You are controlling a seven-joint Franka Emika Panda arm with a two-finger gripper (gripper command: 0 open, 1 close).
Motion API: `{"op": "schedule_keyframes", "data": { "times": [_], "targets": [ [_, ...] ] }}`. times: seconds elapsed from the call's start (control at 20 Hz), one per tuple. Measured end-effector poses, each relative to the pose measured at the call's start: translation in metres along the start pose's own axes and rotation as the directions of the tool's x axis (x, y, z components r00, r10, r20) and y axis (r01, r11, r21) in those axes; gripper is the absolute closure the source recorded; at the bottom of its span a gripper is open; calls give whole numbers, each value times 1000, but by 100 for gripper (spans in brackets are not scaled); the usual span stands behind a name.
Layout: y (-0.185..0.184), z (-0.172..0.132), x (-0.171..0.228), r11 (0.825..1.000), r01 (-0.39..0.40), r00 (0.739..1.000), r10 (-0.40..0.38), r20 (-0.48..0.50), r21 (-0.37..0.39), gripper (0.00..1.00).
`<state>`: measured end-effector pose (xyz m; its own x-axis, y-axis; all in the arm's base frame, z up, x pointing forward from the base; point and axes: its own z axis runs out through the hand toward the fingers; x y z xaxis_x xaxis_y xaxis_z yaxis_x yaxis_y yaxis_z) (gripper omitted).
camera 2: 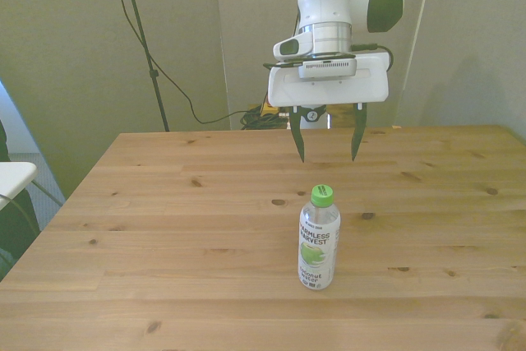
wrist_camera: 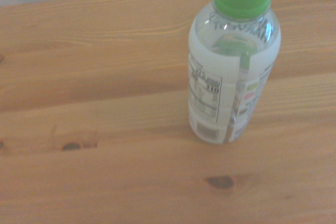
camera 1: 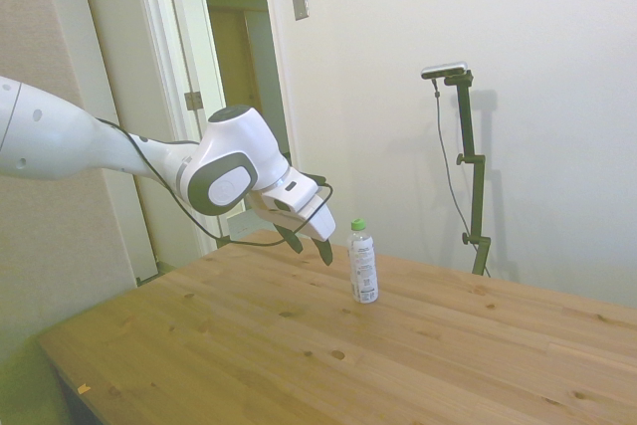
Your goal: Stand the water bottle
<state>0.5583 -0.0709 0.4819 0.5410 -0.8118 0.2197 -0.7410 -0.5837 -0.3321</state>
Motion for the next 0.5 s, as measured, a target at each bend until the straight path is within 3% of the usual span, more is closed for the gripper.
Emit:
{"op": "schedule_keyframes", "data": {
  "times": [0.25, 0.5],
  "targets": [
    [16, -10, 2, 997, 33, 998, -29, 65, -70, 0],
    [28, -19, 11, 992, 96, 988, -85, 127, -81, 0]
  ]
}}
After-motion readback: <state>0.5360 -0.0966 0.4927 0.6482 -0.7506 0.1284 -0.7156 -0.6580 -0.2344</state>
